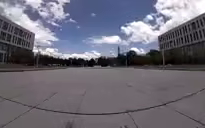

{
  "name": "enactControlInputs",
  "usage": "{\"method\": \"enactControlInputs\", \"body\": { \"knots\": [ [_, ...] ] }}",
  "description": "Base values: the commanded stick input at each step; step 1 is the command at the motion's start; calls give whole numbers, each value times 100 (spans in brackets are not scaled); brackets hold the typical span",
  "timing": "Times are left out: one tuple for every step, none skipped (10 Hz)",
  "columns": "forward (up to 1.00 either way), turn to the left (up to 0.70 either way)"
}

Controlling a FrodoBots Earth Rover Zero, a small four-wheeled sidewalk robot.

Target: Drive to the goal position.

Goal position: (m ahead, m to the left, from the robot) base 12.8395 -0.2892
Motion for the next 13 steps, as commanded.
{"method": "enactControlInputs", "body": {
  "knots": [
    [70, 0],
    [70, 0],
    [70, 0],
    [70, 0],
    [70, 0],
    [70, 0],
    [70, 0],
    [70, 0],
    [70, 0],
    [70, 0],
    [70, 0],
    [70, 0],
    [70, 0]
  ]
}}
